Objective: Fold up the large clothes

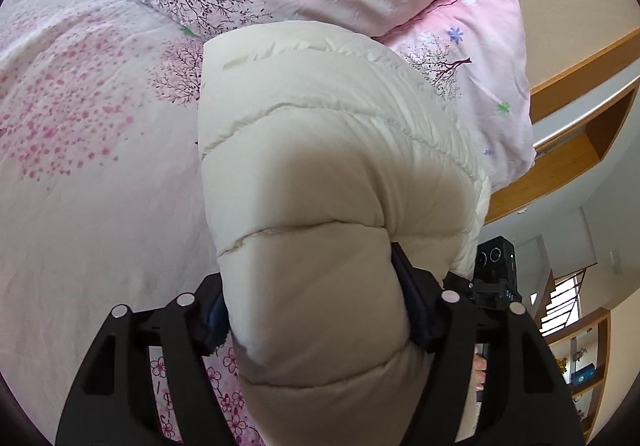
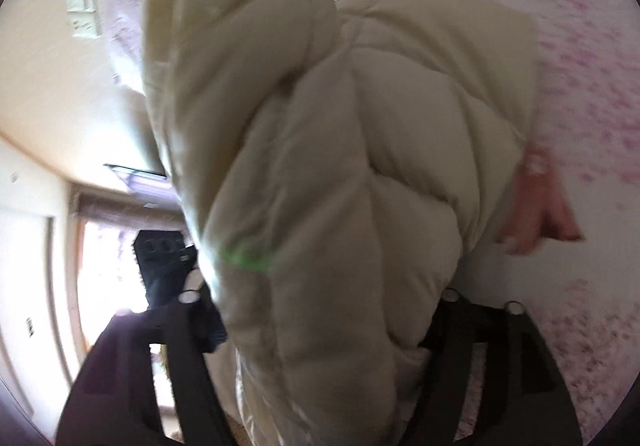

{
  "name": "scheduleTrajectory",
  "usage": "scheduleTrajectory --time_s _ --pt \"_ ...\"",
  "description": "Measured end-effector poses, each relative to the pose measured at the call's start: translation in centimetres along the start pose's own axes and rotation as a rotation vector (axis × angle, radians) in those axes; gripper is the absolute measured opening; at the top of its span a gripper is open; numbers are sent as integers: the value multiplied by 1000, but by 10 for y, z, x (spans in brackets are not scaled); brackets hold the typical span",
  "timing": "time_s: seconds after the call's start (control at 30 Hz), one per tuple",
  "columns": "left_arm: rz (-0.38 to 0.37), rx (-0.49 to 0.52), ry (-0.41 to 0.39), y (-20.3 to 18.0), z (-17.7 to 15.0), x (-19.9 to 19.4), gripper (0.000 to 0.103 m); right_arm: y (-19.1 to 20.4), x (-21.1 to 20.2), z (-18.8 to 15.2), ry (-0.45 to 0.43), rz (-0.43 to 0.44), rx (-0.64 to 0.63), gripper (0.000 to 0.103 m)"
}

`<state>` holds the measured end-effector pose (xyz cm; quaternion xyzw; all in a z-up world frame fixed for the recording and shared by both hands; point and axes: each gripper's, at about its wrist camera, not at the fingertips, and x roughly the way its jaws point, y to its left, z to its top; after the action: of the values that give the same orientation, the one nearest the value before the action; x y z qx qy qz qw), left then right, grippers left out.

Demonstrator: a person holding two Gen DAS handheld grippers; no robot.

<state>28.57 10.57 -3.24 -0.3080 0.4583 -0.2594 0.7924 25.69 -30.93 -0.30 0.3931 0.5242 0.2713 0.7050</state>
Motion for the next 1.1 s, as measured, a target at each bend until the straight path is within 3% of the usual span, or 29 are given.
scheduleTrajectory --time_s 0.17,0.27,0.33,0.37,0.5,0.63,0.7,0.87,0.93,1.0,1.03,1.1 --pt "87 56 -54 -21 0 -20 72 19 -54 -34 -149 -156 -52 75" --pt "194 143 -142 -43 -7 -43 72 35 -97 -60 -337 -320 -120 75" --pt "264 236 -206 -63 -20 -59 72 55 -121 -88 -469 -423 -224 69" --pt "275 273 -223 -70 -27 -65 72 64 -124 -100 -489 -435 -281 58" --pt "304 427 -223 -99 -62 -70 72 99 -97 -149 -390 -418 -490 29" --pt "333 516 -138 -111 -83 -49 74 112 -57 -164 -307 -490 -541 29" --pt "392 550 -111 -109 -86 -35 74 105 -36 -152 -262 -514 -489 28" --pt "446 565 -49 -95 -85 -12 77 96 -42 -134 -202 -498 -439 29" --pt "438 552 -51 -93 -84 -13 78 96 -52 -100 -264 -402 -382 35" --pt "428 548 -50 -92 -82 -14 79 96 -75 -85 -358 -339 -320 63" --pt "428 550 -50 -92 -83 -14 80 95 -88 -72 -427 -335 -282 64" --pt "433 559 -49 -92 -84 -14 82 95 -93 -47 -483 -344 -233 64"
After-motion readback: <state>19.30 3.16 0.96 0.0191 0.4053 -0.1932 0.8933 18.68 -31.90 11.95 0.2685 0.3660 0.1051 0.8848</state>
